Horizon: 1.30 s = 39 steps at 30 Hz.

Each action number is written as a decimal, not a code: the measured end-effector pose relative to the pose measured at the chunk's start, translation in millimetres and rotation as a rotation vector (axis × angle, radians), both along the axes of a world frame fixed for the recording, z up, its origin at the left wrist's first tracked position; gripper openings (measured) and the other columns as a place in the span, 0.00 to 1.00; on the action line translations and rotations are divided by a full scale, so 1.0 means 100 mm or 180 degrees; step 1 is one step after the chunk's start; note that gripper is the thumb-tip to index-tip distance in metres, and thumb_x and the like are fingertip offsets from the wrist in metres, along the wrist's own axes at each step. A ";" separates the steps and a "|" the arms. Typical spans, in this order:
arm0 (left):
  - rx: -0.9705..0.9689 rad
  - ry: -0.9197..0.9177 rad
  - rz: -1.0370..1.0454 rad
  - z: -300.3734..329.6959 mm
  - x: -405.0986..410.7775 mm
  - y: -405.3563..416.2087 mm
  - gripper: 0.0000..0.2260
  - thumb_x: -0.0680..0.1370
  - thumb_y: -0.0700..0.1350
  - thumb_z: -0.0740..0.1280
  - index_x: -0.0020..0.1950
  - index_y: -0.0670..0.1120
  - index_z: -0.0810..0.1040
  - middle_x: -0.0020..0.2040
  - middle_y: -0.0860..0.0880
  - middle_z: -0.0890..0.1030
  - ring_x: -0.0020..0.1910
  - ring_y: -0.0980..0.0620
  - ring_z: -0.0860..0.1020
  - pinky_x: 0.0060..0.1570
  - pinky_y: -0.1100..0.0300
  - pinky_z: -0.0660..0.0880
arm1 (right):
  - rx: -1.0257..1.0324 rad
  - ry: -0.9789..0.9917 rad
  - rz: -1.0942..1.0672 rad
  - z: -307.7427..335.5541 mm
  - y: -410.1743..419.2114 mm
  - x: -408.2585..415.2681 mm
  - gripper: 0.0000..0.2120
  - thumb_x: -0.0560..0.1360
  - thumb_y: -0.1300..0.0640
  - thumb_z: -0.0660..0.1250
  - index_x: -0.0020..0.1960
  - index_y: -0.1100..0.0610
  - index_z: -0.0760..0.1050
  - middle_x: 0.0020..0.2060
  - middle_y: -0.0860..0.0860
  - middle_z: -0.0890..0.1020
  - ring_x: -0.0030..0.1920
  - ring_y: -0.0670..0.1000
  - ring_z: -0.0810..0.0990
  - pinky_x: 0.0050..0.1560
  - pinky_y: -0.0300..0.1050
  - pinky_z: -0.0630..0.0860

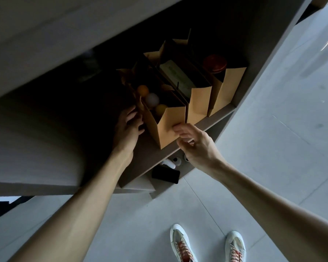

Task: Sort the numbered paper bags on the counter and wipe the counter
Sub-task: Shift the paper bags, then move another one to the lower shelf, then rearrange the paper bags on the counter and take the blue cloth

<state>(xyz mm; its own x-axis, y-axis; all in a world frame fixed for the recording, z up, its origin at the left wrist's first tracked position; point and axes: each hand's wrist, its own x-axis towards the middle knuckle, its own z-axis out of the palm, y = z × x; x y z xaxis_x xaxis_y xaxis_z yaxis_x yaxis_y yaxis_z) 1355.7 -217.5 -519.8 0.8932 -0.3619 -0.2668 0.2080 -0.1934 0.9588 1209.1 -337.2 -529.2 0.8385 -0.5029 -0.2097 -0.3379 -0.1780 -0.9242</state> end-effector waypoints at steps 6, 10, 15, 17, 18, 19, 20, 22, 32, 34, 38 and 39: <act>0.0128 -0.0071 -0.0147 0.05 0.09 0.01 0.18 0.82 0.45 0.60 0.72 0.50 0.66 0.68 0.53 0.71 0.62 0.50 0.75 0.60 0.51 0.74 | -0.0250 0.0012 0.0174 -0.02 -0.05 0.07 0.17 0.79 0.63 0.62 0.62 0.46 0.74 0.58 0.44 0.77 0.59 0.40 0.73 0.48 0.25 0.69; 0.0275 -0.0279 -0.0030 0.06 -0.05 0.14 0.13 0.81 0.43 0.61 0.66 0.49 0.70 0.61 0.52 0.75 0.53 0.52 0.80 0.48 0.58 0.78 | -0.0603 -0.0049 0.0155 0.02 -0.04 -0.08 0.13 0.79 0.60 0.64 0.62 0.49 0.74 0.58 0.45 0.78 0.56 0.40 0.76 0.47 0.26 0.71; 0.0355 -0.0408 -0.0306 0.46 -0.40 0.41 0.05 0.81 0.44 0.62 0.56 0.49 0.73 0.50 0.51 0.79 0.41 0.53 0.82 0.37 0.59 0.80 | -0.0895 -0.0293 0.0160 0.44 -0.03 -0.51 0.09 0.79 0.54 0.65 0.58 0.52 0.76 0.52 0.47 0.79 0.50 0.40 0.78 0.45 0.33 0.76; 0.0348 -0.0485 -0.0474 0.73 -0.54 0.48 0.03 0.81 0.45 0.62 0.53 0.50 0.74 0.46 0.50 0.79 0.39 0.52 0.82 0.36 0.56 0.80 | -0.0964 -0.0470 0.0117 0.73 -0.05 -0.67 0.07 0.79 0.54 0.66 0.55 0.53 0.77 0.49 0.48 0.81 0.48 0.45 0.80 0.43 0.37 0.77; 0.0370 -0.0525 -0.0551 0.87 -0.62 0.51 0.03 0.81 0.45 0.63 0.53 0.50 0.75 0.45 0.50 0.79 0.39 0.51 0.81 0.36 0.55 0.80 | -0.1015 -0.0559 0.0111 0.89 -0.07 -0.74 0.06 0.78 0.55 0.66 0.54 0.54 0.77 0.48 0.48 0.81 0.47 0.46 0.80 0.43 0.38 0.77; 0.0396 -0.0579 -0.0620 1.01 -0.69 0.53 0.03 0.81 0.45 0.63 0.53 0.49 0.75 0.44 0.50 0.79 0.38 0.51 0.82 0.36 0.53 0.80 | -0.1068 -0.0639 0.0117 1.05 -0.08 -0.81 0.05 0.78 0.55 0.66 0.54 0.54 0.77 0.47 0.48 0.82 0.47 0.46 0.81 0.42 0.37 0.77; 0.0403 -0.0670 -0.0678 1.15 -0.77 0.55 0.03 0.81 0.45 0.63 0.53 0.49 0.75 0.43 0.51 0.80 0.38 0.50 0.82 0.36 0.52 0.80 | -0.1132 -0.0710 0.0123 1.22 -0.10 -0.88 0.05 0.78 0.56 0.67 0.53 0.55 0.77 0.47 0.48 0.82 0.47 0.46 0.80 0.42 0.36 0.77; 0.0409 -0.0890 -0.0755 1.46 -0.92 0.56 0.03 0.81 0.45 0.63 0.52 0.51 0.75 0.41 0.51 0.80 0.37 0.48 0.82 0.35 0.51 0.80 | -0.1267 -0.0793 0.0136 1.56 -0.16 -1.03 0.05 0.78 0.56 0.67 0.52 0.56 0.78 0.46 0.47 0.81 0.46 0.44 0.80 0.41 0.32 0.74; 0.0391 -0.1459 -0.0944 2.98 -1.49 0.48 0.07 0.81 0.46 0.63 0.54 0.46 0.78 0.40 0.48 0.82 0.37 0.48 0.82 0.36 0.50 0.81 | -0.1459 -0.1287 0.0217 3.08 -0.67 -1.29 0.04 0.78 0.56 0.67 0.52 0.54 0.77 0.43 0.44 0.82 0.44 0.41 0.81 0.40 0.28 0.75; 0.0332 -0.1559 -0.0910 3.23 -1.51 0.46 0.07 0.81 0.46 0.63 0.55 0.45 0.78 0.40 0.48 0.82 0.37 0.48 0.82 0.35 0.50 0.81 | -0.1496 -0.1427 0.0325 3.33 -0.77 -1.24 0.04 0.78 0.57 0.67 0.52 0.54 0.76 0.43 0.44 0.81 0.45 0.40 0.81 0.40 0.27 0.75; 0.0275 -0.1811 -0.0774 3.65 -1.46 0.45 0.07 0.80 0.46 0.63 0.55 0.46 0.78 0.41 0.48 0.82 0.37 0.49 0.82 0.37 0.51 0.81 | -0.1563 -0.1741 0.0418 3.79 -0.91 -1.06 0.04 0.77 0.57 0.67 0.52 0.52 0.75 0.44 0.41 0.80 0.45 0.40 0.81 0.43 0.29 0.76; 0.0271 -0.1893 -0.0751 3.76 -1.43 0.44 0.07 0.80 0.46 0.63 0.55 0.46 0.78 0.41 0.49 0.82 0.37 0.49 0.82 0.38 0.51 0.81 | -0.1593 -0.1809 0.0452 3.91 -0.94 -0.99 0.05 0.77 0.57 0.67 0.53 0.52 0.75 0.45 0.41 0.80 0.46 0.41 0.81 0.44 0.30 0.77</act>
<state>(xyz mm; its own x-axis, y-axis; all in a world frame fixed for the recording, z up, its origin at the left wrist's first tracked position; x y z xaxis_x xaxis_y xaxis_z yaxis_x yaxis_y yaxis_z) 1213.1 -173.6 -143.5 0.7964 -0.5660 0.2130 -0.4117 -0.2496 0.8765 1109.9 -430.7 -138.0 0.8129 -0.3040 0.4968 0.2221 -0.6267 -0.7469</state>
